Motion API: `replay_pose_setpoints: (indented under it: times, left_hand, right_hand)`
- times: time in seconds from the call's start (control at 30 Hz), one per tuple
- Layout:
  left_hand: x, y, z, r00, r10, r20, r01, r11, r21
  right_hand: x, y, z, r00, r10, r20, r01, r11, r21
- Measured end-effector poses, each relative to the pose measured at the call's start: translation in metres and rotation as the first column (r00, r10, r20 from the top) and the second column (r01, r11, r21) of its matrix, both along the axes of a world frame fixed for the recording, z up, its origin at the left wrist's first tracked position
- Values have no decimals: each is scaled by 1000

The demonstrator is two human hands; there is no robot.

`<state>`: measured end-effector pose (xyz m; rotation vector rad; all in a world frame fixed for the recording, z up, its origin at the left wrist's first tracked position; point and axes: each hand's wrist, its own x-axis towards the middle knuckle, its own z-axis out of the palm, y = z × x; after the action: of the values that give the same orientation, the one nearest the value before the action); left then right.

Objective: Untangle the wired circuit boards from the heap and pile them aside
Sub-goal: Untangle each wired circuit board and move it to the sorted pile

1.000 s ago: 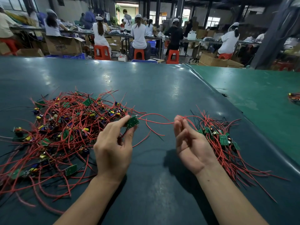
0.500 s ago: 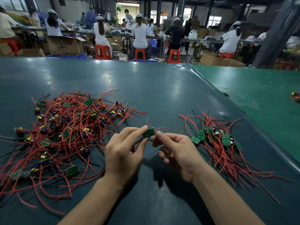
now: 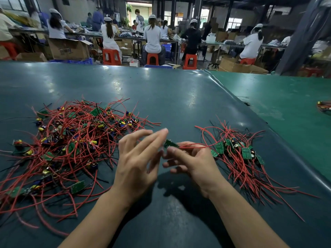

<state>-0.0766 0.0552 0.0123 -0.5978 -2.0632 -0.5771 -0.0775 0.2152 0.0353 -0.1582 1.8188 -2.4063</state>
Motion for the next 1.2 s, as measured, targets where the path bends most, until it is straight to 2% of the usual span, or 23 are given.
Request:
replay_pose_setpoints:
  times: [0.07, 0.13, 0.2, 0.27, 0.33, 0.4, 0.47, 0.57, 0.8, 0.97, 1.1, 1.2]
  left_hand:
    - [-1, -1, 1, 994, 105, 19, -106, 993, 49]
    - [-3, -7, 2, 964, 263, 48, -266, 958, 110]
    - [-5, -16, 2, 884, 456, 102, -467, 874, 136]
    - [-8, -26, 3, 774, 596, 215, -625, 774, 104]
    - [-10, -36, 4, 654, 667, 356, -727, 684, 55]
    - [-11, -43, 4, 544, 695, 471, -783, 622, -13]
    - [-11, -47, 3, 487, 711, 508, -799, 597, -70]
    - [-13, -51, 3, 503, 699, 508, -806, 592, -17]
    - [-17, -62, 6, 602, 668, 438, -794, 560, 237]
    - [-18, -60, 3, 531, 676, 511, -821, 558, 115]
    - [-13, -52, 3, 616, 677, 403, -775, 613, 154]
    - [-13, -47, 4, 702, 616, 357, -691, 710, 135]
  right_hand:
    - [-5, 1, 2, 960, -275, -52, 270, 959, -84]
    - [-10, 11, 5, 843, -537, -20, 518, 822, -238]
    - [-12, 23, 6, 781, -603, 163, 612, 685, -395]
    - [-12, 27, 6, 775, -515, 367, 632, 619, -466]
    - [-13, 27, 5, 785, -432, 443, 613, 644, -458]
    - [-14, 23, 4, 822, -401, 405, 553, 732, -398]
    - [-14, 17, 2, 866, -371, 337, 473, 825, -309]
    - [-11, 14, 1, 905, -318, 282, 387, 891, -236]
    - [-8, 12, 3, 939, -256, 228, 295, 942, -158]
    - [-6, 10, 4, 960, -196, 201, 218, 971, -94]
    - [-5, 8, 3, 968, -156, 198, 173, 982, -71]
    - [-5, 8, 2, 974, -138, 179, 151, 987, -59]
